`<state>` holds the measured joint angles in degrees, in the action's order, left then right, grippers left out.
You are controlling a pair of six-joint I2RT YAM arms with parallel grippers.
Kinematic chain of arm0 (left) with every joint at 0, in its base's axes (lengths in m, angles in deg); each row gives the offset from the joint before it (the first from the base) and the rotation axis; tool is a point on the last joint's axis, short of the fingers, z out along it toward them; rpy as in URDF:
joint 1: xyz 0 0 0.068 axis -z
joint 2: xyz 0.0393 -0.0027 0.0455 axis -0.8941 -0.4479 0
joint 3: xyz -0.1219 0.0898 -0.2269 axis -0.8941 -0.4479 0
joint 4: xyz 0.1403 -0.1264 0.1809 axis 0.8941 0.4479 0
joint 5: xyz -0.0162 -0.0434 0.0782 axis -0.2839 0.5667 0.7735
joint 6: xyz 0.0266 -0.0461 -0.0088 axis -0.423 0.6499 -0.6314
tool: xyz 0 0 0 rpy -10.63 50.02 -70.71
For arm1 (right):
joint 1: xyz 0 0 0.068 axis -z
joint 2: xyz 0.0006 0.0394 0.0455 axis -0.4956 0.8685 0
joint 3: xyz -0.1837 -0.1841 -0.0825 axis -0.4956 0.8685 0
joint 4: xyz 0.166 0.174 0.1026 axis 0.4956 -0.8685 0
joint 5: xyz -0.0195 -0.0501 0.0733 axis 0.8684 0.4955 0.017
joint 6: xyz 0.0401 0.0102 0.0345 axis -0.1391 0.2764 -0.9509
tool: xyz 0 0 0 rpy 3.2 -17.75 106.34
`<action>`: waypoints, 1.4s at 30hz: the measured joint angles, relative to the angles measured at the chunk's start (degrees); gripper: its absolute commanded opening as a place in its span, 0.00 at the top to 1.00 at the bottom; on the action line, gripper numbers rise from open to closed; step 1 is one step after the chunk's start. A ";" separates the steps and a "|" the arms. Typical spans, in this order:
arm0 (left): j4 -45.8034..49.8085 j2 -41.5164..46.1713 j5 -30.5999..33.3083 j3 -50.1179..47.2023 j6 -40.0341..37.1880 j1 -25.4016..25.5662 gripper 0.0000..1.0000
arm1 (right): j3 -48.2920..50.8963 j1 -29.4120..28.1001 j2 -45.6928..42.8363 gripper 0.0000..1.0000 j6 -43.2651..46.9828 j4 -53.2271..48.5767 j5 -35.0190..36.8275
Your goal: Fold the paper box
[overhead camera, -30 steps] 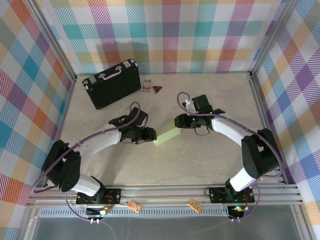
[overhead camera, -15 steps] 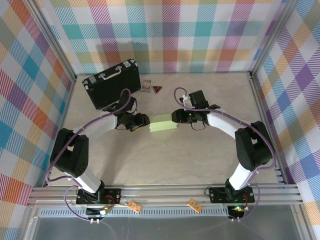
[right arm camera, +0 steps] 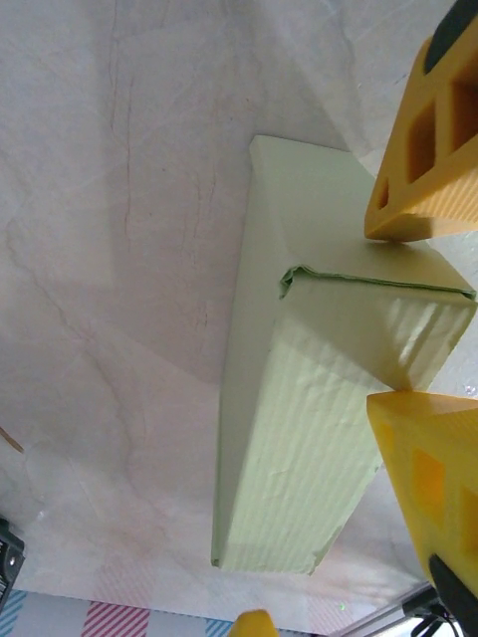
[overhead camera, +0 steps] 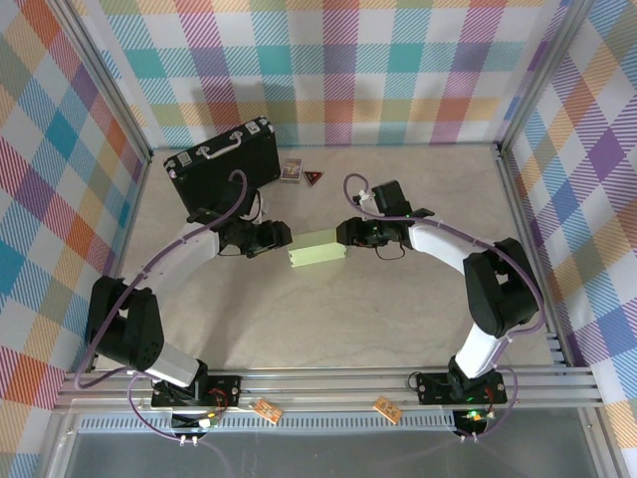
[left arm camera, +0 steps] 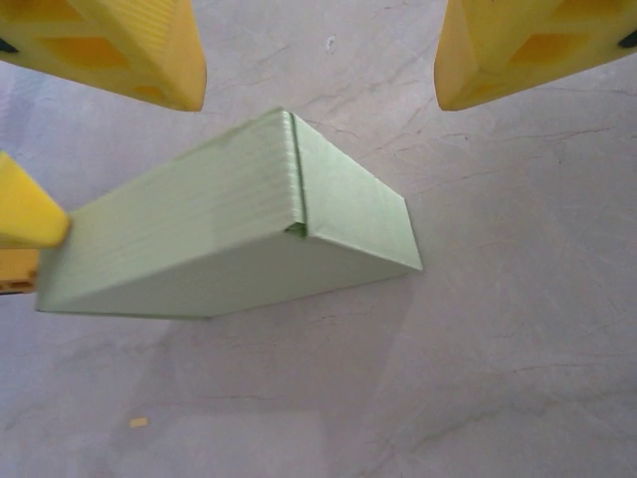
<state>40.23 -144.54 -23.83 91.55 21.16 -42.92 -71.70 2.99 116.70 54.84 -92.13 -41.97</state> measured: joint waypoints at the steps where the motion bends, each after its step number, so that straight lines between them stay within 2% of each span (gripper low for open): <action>1: 0.13 0.26 -0.02 0.20 0.00 0.00 0.39 | -0.13 0.00 0.20 0.56 -0.07 0.02 -0.33; 5: -0.20 0.22 -0.94 0.28 0.26 0.00 0.40 | -0.24 -0.02 0.42 0.57 -0.07 0.04 -0.98; 8: -1.86 -1.01 -2.43 0.28 0.79 0.02 0.54 | -0.24 -0.02 0.48 0.57 -0.04 0.04 -1.25; 16: -7.10 -5.40 -3.82 0.22 2.45 0.94 0.55 | -0.24 -0.02 0.48 0.58 0.17 0.02 -1.86; 19: -8.26 -6.45 -3.10 -0.37 2.84 1.79 0.58 | -0.24 0.00 0.59 0.63 0.33 0.02 -2.10; 23: -10.27 -6.32 -2.01 -2.14 2.80 2.64 0.64 | -0.22 0.17 0.59 0.64 0.42 0.42 -2.25; 30: -15.78 -1.03 -0.63 -8.79 2.93 4.31 0.66 | 4.79 0.42 -2.19 0.66 0.81 4.66 -3.13; 39: -19.85 7.63 5.01 -18.73 2.89 12.26 0.66 | 16.92 0.26 -10.51 0.65 1.51 9.01 -3.76; 42: -20.04 9.29 5.25 -22.38 3.26 14.16 0.65 | 20.02 -0.46 -12.41 0.61 1.11 9.29 -4.00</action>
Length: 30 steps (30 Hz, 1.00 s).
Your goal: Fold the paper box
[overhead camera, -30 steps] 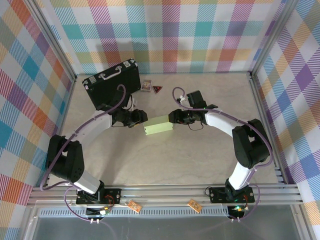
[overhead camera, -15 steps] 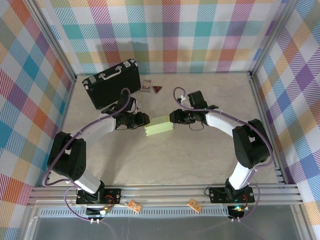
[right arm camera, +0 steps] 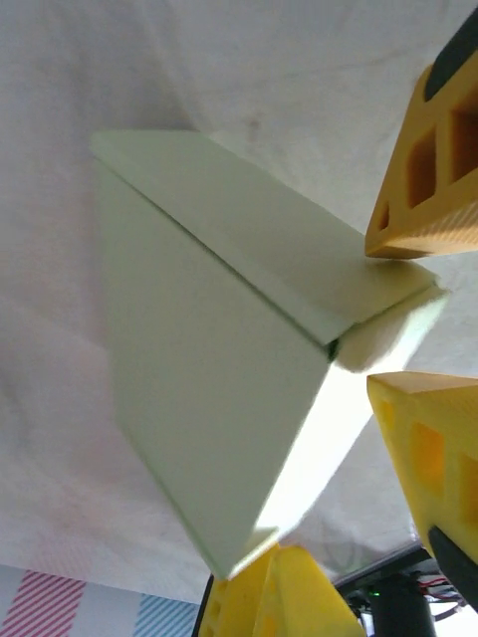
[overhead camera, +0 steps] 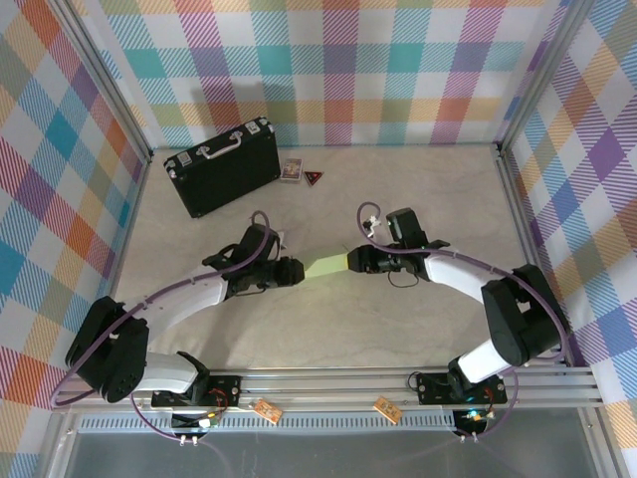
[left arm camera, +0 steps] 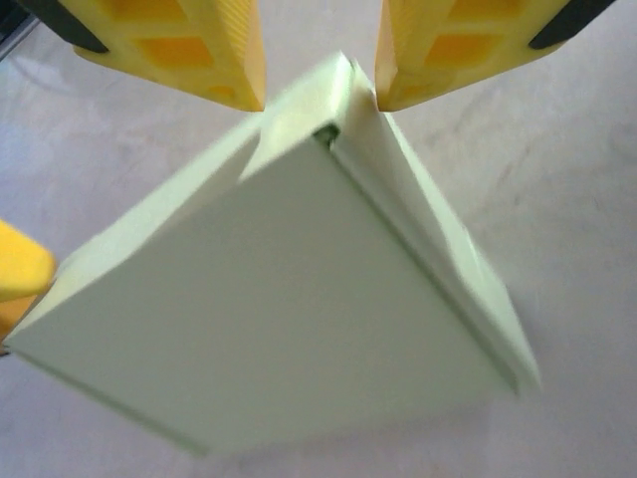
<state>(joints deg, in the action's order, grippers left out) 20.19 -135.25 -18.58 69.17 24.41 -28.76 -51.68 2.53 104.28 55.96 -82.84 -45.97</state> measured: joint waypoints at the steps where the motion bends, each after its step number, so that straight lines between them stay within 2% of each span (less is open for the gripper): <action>1: 0.02 0.20 0.13 -0.98 0.04 0.37 0.63 | 0.79 -0.31 -0.52 0.59 -0.22 0.02 -0.07; 5: 0.48 1.95 0.96 -4.31 0.57 1.29 0.55 | 3.89 -1.36 -3.48 0.45 -0.87 -0.46 -0.02; 11: 2.60 9.29 4.09 -5.49 1.46 1.29 0.48 | 5.49 -1.66 -8.74 0.34 -0.83 -2.73 3.91; 14: 4.42 8.57 6.05 -4.59 1.95 1.29 0.47 | 4.44 -1.66 -7.67 0.38 -1.09 -4.39 5.73; 17: 5.60 4.13 7.37 -2.27 2.97 1.29 0.49 | 1.81 -1.66 -4.09 0.41 -2.05 -5.40 6.12; 23: 5.44 -4.90 9.03 2.91 3.41 1.16 0.58 | -3.91 -1.66 2.69 0.47 -3.06 -6.51 6.49; 30: 6.71 -8.04 12.70 7.87 3.10 0.39 0.72 | -7.34 -1.66 6.05 0.50 -3.58 -7.30 7.67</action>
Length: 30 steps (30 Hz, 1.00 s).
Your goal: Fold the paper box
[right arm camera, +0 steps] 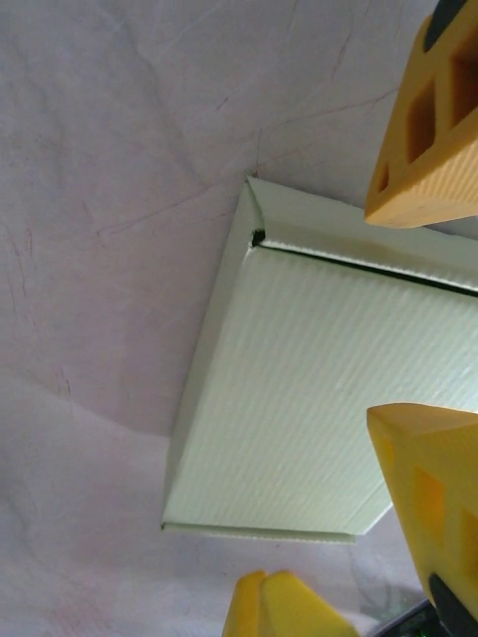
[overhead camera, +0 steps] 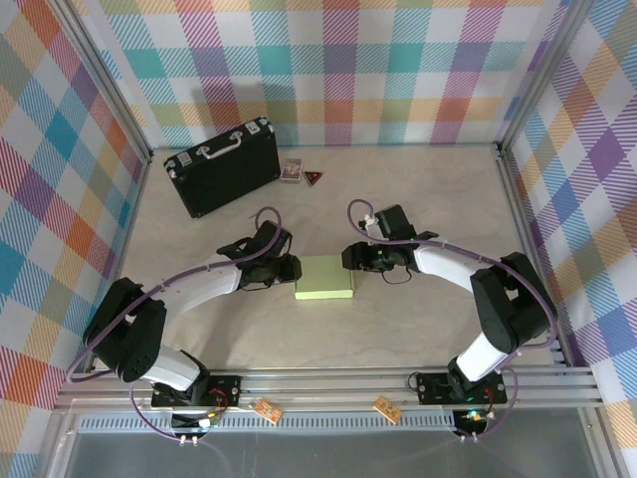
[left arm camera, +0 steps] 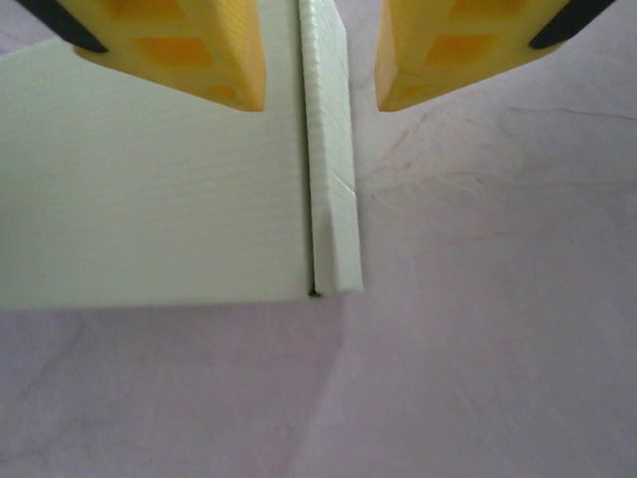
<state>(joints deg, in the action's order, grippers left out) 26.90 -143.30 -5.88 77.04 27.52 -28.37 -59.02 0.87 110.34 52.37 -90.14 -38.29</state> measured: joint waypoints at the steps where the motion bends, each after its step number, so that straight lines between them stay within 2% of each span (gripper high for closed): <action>1: 0.33 -0.33 0.66 0.61 0.17 -0.28 0.75 | -0.17 0.00 0.11 0.50 -0.02 -0.17 0.68; 4: 0.22 -1.07 1.09 1.18 0.17 -2.01 0.77 | -0.68 0.00 0.17 0.52 -0.13 -1.18 3.50; 8: -1.18 -2.47 -1.55 1.16 0.11 -3.91 0.78 | -2.03 0.33 0.55 0.56 -0.22 -2.08 5.35; 20: -5.25 -5.42 -6.19 0.94 0.11 -4.04 0.84 | -3.39 0.37 3.30 0.70 -0.20 -2.10 5.03; 30: -9.75 -5.99 -7.91 -0.72 0.24 -4.04 0.91 | -3.28 0.39 4.17 0.78 -0.26 -1.84 3.82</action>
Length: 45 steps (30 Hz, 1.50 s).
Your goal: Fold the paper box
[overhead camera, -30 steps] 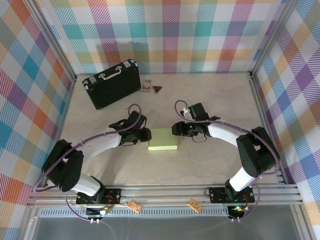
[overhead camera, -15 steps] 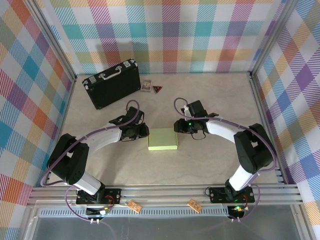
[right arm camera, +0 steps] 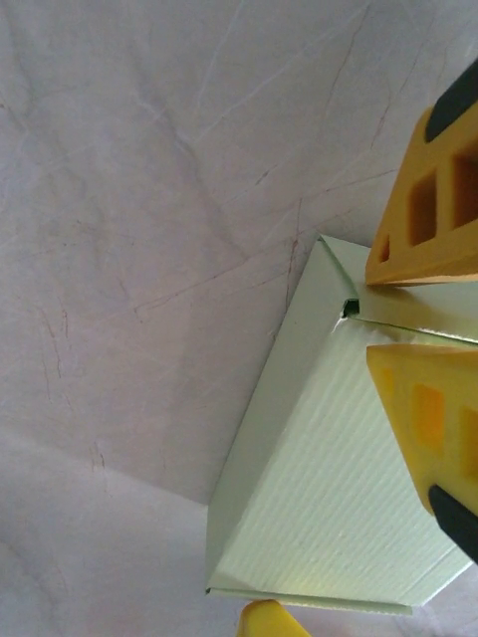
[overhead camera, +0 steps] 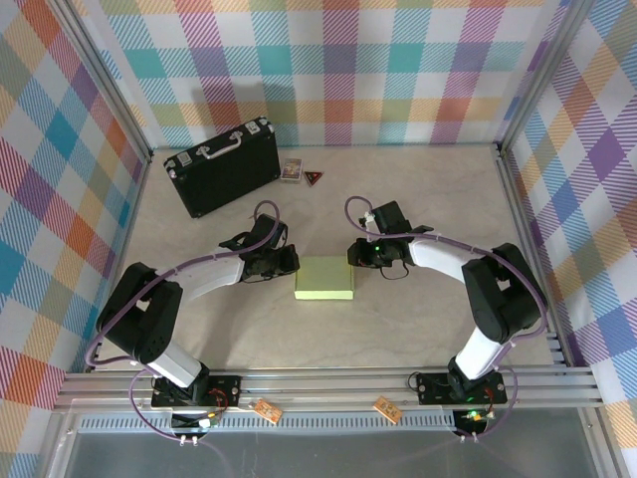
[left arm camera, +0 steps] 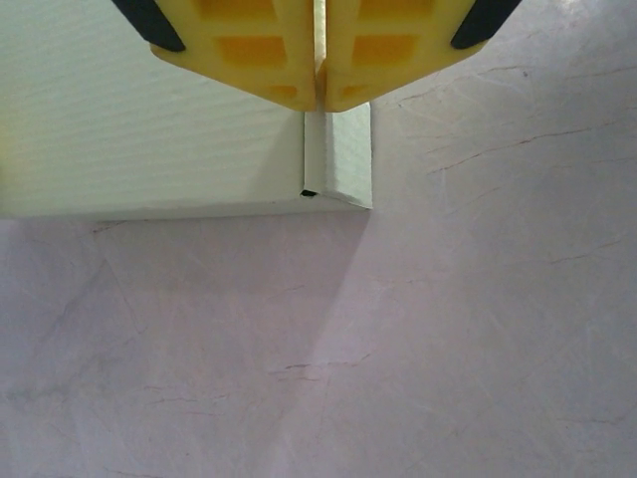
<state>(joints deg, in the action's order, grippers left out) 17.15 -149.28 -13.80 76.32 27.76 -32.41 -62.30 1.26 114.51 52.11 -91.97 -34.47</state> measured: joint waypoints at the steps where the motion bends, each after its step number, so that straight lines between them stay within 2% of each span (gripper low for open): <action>1: -0.24 -0.04 -0.17 -0.02 0.07 0.00 0.92 | 0.00 0.07 0.24 0.78 0.00 0.04 0.00; 10: -1.51 -0.37 -0.42 -0.17 0.11 -0.02 0.92 | 0.02 0.63 0.96 0.80 -0.07 1.31 -0.20; 13: -1.38 -0.37 -0.37 -0.13 0.04 0.00 0.83 | 0.02 0.63 1.01 0.73 -0.31 1.62 -0.04; 14: -1.14 -0.37 -0.28 -0.11 0.00 -0.02 0.78 | 0.02 0.63 1.01 0.67 -0.39 1.73 0.00; 18: 0.70 0.02 0.28 -0.09 -0.48 0.00 0.67 | 0.02 0.61 0.70 0.59 -0.87 1.66 0.35; 23: 3.39 2.78 0.72 -0.35 -0.55 0.00 0.63 | 0.48 0.57 -2.97 0.56 -0.83 1.14 0.85; 28: 3.30 7.69 0.02 -3.76 -0.42 0.00 0.71 | 2.97 0.57 -6.80 0.63 -0.52 1.25 0.85; 33: 1.81 8.39 -2.29 -7.52 0.57 0.04 0.78 | 5.42 0.57 -6.75 0.70 -0.22 1.05 0.74; 45: -1.27 7.30 -4.17 -8.59 1.70 0.50 0.80 | 5.95 0.57 -5.11 0.81 -0.20 1.36 -0.04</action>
<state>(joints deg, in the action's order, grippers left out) 15.88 -141.98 -17.97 67.73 29.46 -31.91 -56.36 1.83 109.40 51.91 -90.62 -34.51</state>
